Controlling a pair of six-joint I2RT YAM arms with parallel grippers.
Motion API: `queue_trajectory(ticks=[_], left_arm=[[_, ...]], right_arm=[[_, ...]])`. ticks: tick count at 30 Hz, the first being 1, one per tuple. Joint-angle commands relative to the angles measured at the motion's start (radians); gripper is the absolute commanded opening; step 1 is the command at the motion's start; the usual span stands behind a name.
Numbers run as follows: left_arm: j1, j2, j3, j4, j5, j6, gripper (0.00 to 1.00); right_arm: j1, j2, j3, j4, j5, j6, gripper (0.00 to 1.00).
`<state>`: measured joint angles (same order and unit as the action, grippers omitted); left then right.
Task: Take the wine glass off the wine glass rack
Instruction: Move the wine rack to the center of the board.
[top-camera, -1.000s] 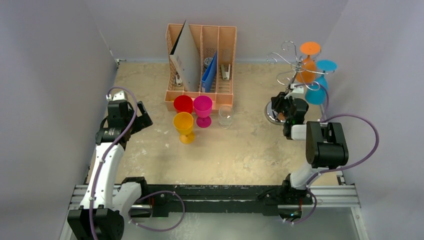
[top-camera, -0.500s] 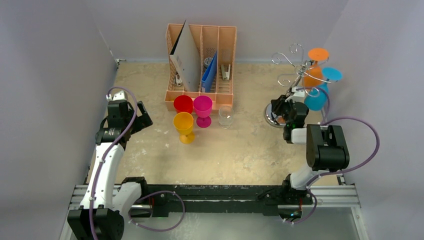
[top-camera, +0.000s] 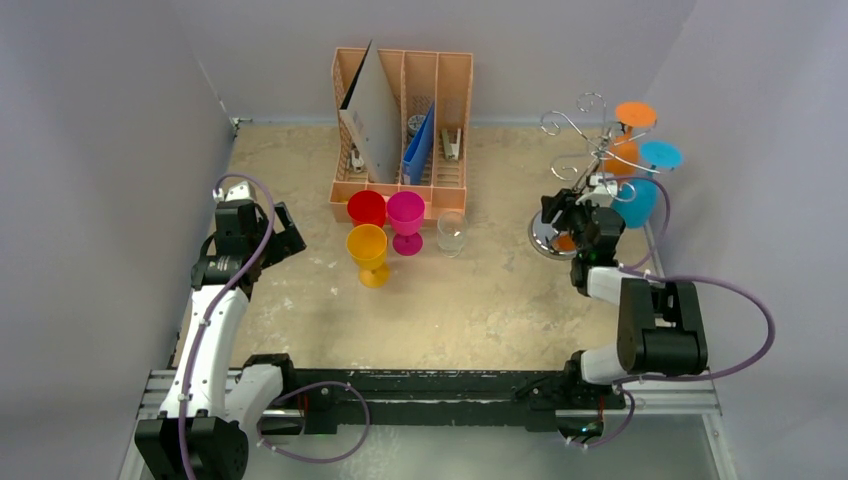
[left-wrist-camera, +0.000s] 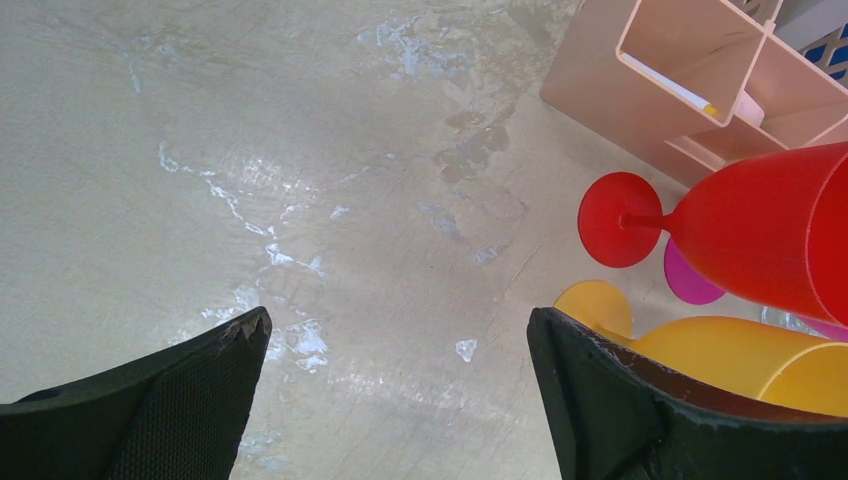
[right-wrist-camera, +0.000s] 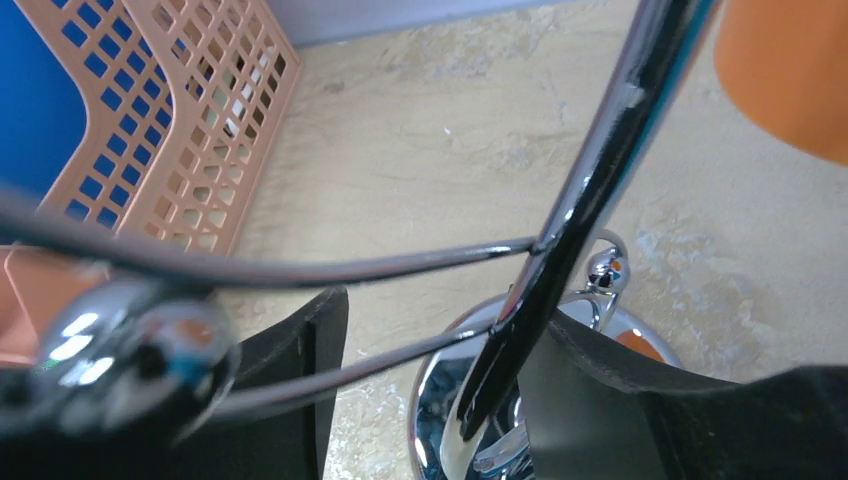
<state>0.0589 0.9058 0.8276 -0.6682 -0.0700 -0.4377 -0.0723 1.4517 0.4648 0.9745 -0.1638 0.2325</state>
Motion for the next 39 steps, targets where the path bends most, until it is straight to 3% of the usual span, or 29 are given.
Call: queue_trajectory(ticks=[1,16,25,32,39], left_arm=[[0.009,-0.011,0.016,0.032,0.012,-0.006,0.98],[0.008,-0.021,0.015,0.033,0.020,-0.007,0.98],[0.009,-0.027,0.014,0.033,0.020,-0.006,0.98],[0.009,-0.025,0.013,0.036,0.026,-0.005,0.98],[0.009,-0.028,0.015,0.033,0.024,-0.003,0.98]], right_arm=[[-0.004,-0.056,-0.029,0.043,0.046,-0.011,0.64],[0.012,-0.236,-0.090,-0.238,0.058,-0.044,0.72],[0.041,-0.282,-0.115,-0.296,0.045,-0.068,0.75],[0.045,-0.409,-0.160,-0.381,0.062,-0.048,0.76],[0.046,-0.627,-0.162,-0.676,0.192,0.105,0.76]])
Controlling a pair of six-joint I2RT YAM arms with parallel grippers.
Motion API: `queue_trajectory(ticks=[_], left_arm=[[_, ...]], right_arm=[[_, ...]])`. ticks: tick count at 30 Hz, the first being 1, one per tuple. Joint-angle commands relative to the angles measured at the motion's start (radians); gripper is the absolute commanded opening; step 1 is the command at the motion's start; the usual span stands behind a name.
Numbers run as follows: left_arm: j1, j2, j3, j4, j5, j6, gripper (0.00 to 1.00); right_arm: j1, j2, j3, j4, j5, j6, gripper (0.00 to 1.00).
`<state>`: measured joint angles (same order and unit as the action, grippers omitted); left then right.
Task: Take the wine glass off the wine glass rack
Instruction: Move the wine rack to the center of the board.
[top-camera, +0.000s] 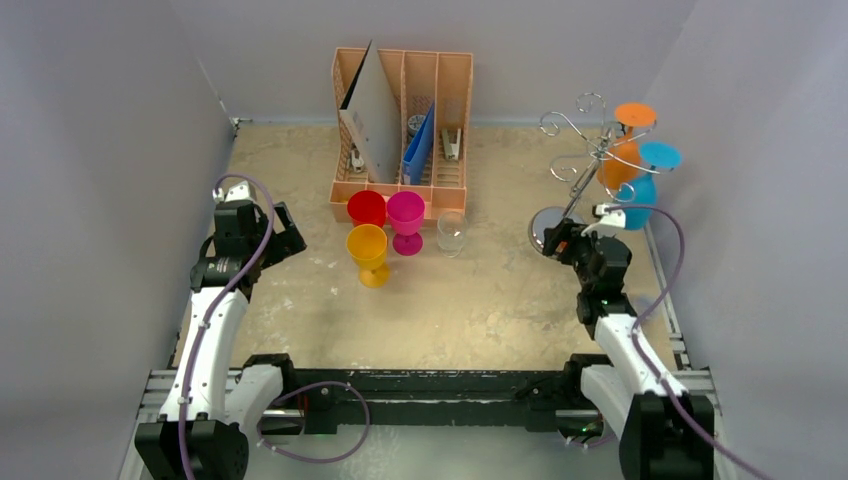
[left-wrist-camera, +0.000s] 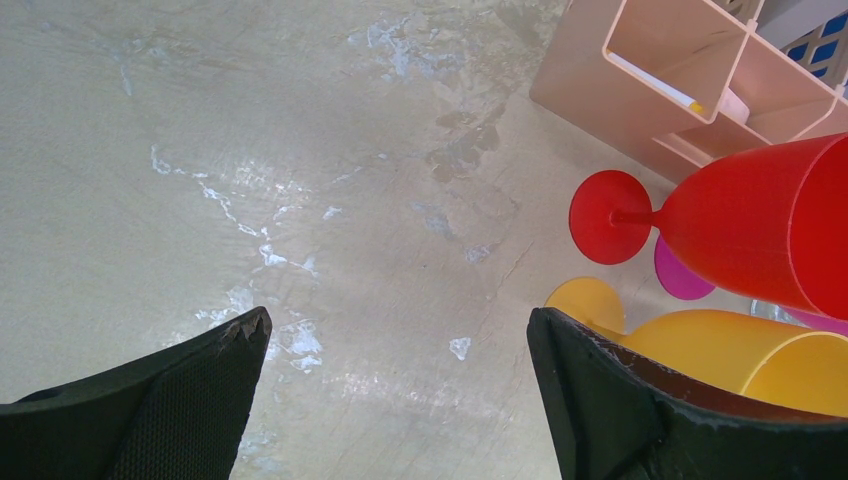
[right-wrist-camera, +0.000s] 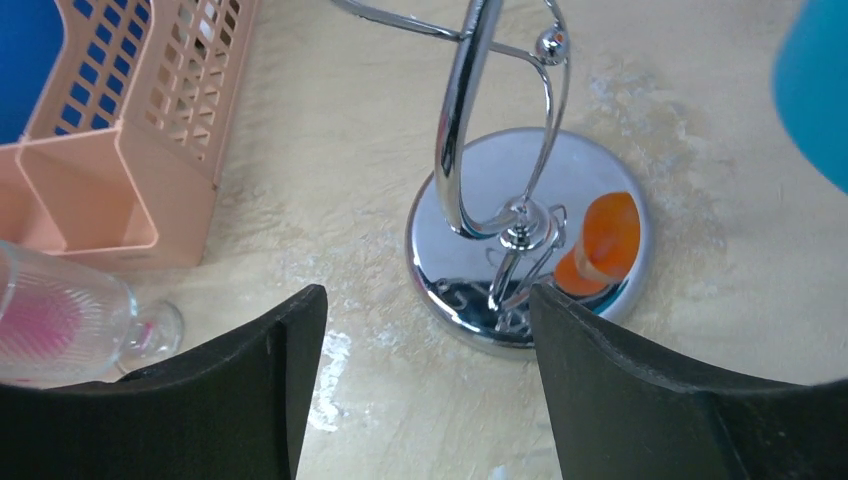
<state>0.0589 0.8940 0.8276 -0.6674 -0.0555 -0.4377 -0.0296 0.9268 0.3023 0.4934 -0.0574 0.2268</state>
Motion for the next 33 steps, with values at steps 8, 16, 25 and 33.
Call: queue_trajectory(ticks=[8,16,25,33], left_arm=[[0.008,-0.015,0.013,0.035,0.020,-0.001,0.98],[0.009,-0.008,0.014,0.037,0.026,0.002,0.98],[0.008,-0.003,0.014,0.039,0.025,0.002,0.98],[0.007,-0.002,0.014,0.042,0.029,0.004,0.98]], right_arm=[[0.003,-0.258,-0.023,-0.528,0.179,0.349,0.75],[-0.012,-0.016,0.081,-0.609,0.256,0.481,0.71],[-0.165,0.147,0.092,-0.375,0.152,0.528,0.67],[-0.258,0.328,0.155,-0.143,0.062,0.508,0.63]])
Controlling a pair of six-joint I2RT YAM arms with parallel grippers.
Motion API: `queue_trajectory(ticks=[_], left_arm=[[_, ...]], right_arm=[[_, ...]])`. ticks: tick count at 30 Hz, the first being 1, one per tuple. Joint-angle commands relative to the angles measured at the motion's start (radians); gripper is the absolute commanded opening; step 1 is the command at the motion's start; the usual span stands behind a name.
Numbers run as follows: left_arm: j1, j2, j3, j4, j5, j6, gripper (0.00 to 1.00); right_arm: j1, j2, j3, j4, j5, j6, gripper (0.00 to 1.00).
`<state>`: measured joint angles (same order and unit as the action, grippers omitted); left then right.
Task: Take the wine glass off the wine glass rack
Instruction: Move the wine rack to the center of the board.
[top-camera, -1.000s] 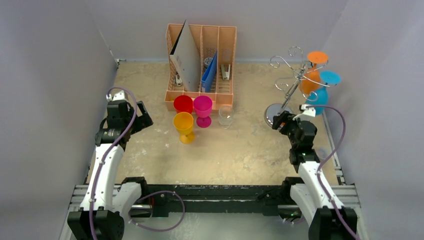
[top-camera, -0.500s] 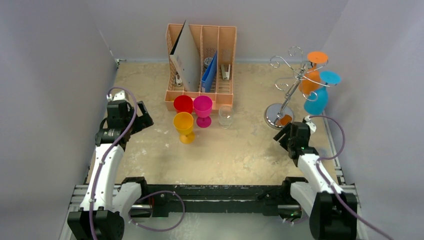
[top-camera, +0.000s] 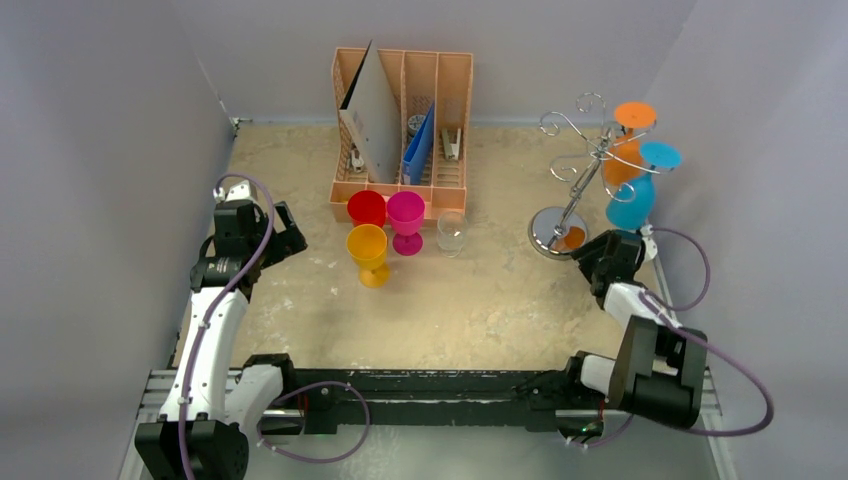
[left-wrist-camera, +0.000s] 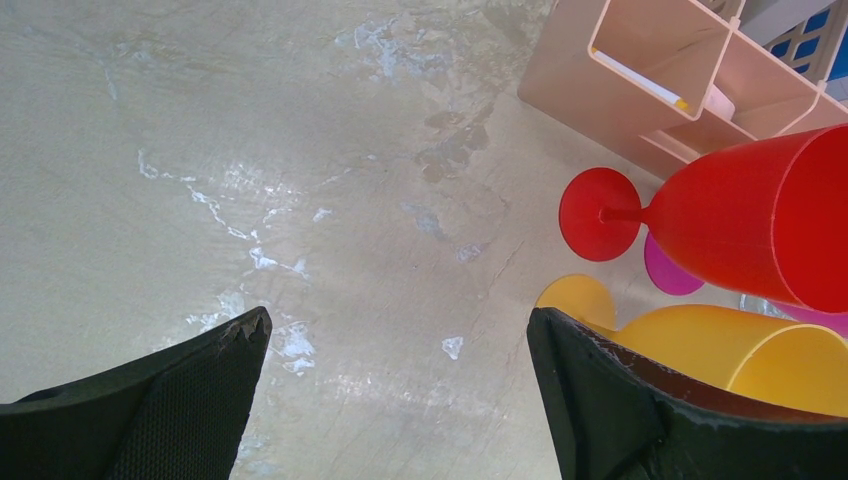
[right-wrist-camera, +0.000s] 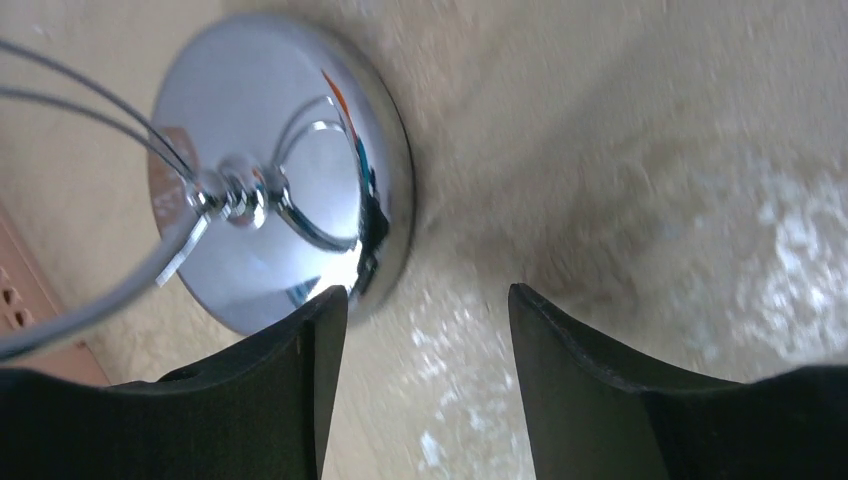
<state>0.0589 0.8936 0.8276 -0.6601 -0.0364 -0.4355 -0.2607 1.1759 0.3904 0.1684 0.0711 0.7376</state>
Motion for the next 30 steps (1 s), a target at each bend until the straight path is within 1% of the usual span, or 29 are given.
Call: queue_trajectory(ticks=[1,3,10,14,17,20,24,30], left_arm=[[0.008,-0.001,0.014,0.034,0.011,0.001,0.98],[0.008,0.000,0.013,0.034,0.011,0.003,0.98],[0.008,-0.001,0.013,0.034,0.010,0.003,0.98],[0.009,0.002,0.015,0.034,0.012,0.003,0.98],[0.009,0.004,0.015,0.034,0.012,0.004,0.98],[0.008,0.005,0.015,0.035,0.012,0.003,0.98],[0.009,0.007,0.015,0.036,0.013,0.005,0.98],[0.009,0.008,0.015,0.037,0.015,0.004,0.98]], right_arm=[[-0.032,0.113,0.081,0.210,-0.079,-0.003,0.63],[-0.034,0.170,0.100,0.273,-0.112,-0.012,0.64],[-0.033,0.299,0.151,0.336,-0.137,-0.018,0.64],[-0.033,0.346,0.155,0.359,-0.180,-0.044,0.60],[-0.034,0.357,0.150,0.371,-0.183,-0.070,0.59],[-0.032,0.367,0.157,0.370,-0.221,-0.076,0.58],[-0.031,0.379,0.203,0.299,-0.284,-0.103,0.57],[-0.016,0.370,0.217,0.269,-0.303,-0.113,0.57]])
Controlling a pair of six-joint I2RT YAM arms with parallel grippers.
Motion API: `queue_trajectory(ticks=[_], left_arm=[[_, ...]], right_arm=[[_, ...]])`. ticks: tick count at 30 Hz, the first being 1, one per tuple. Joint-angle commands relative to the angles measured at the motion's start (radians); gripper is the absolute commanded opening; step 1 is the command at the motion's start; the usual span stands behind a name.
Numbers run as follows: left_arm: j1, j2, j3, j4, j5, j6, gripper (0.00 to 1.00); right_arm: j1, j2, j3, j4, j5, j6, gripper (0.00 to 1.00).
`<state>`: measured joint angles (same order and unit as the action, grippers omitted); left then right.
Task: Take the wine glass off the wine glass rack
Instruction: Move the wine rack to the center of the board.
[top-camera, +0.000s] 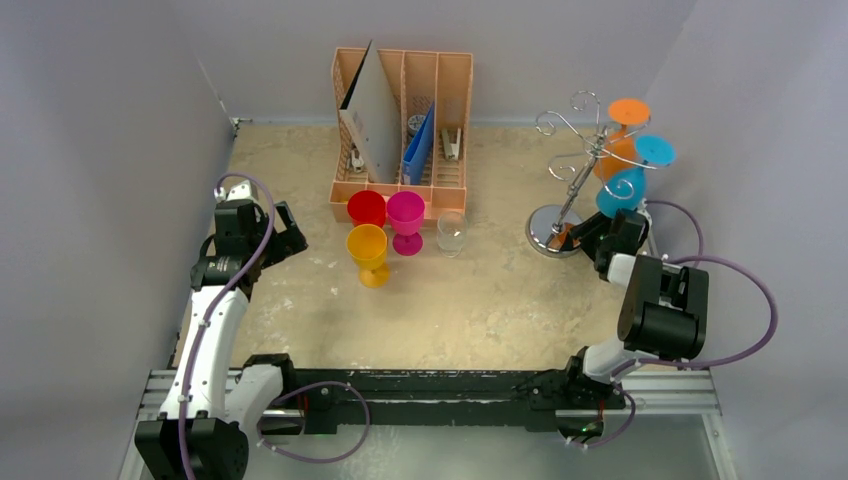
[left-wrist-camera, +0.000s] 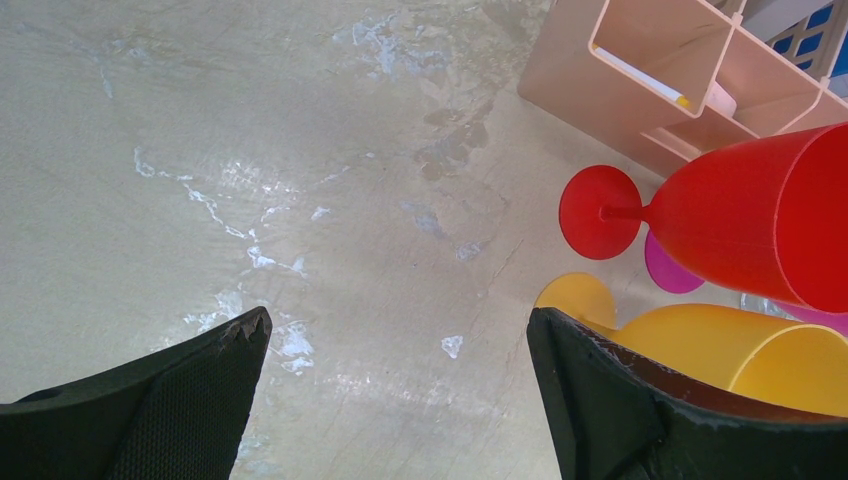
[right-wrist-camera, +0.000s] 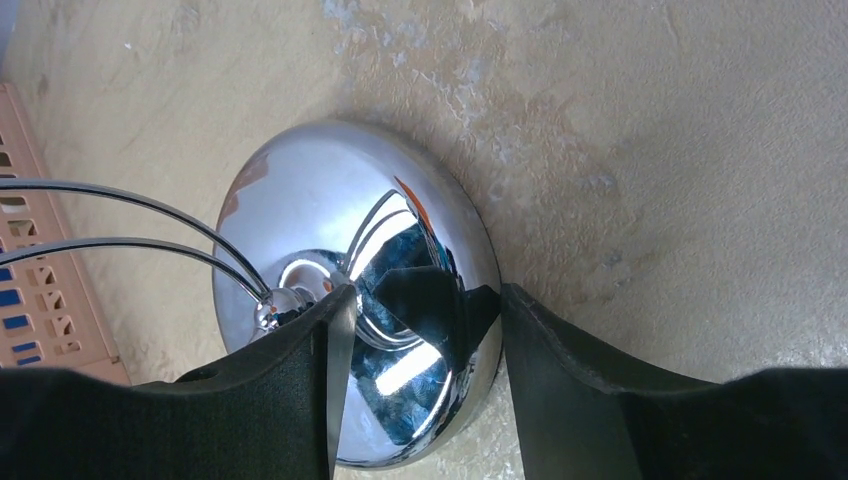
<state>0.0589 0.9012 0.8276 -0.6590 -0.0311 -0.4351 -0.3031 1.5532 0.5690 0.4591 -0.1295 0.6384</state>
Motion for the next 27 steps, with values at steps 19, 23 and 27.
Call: queue_trajectory(ticks=[19,23,27], left_arm=[[0.009,-0.002,0.017,0.032,0.005,0.004,0.98],[0.009,-0.003,0.016,0.030,0.004,0.004,0.98],[0.009,-0.003,0.016,0.030,0.003,0.004,0.98]], right_arm=[[0.250,0.121,0.212,-0.059,-0.058,0.011,0.59],[0.287,0.147,0.229,-0.044,-0.041,0.034,0.60],[0.295,0.151,0.230,-0.036,-0.034,0.046,0.60]])
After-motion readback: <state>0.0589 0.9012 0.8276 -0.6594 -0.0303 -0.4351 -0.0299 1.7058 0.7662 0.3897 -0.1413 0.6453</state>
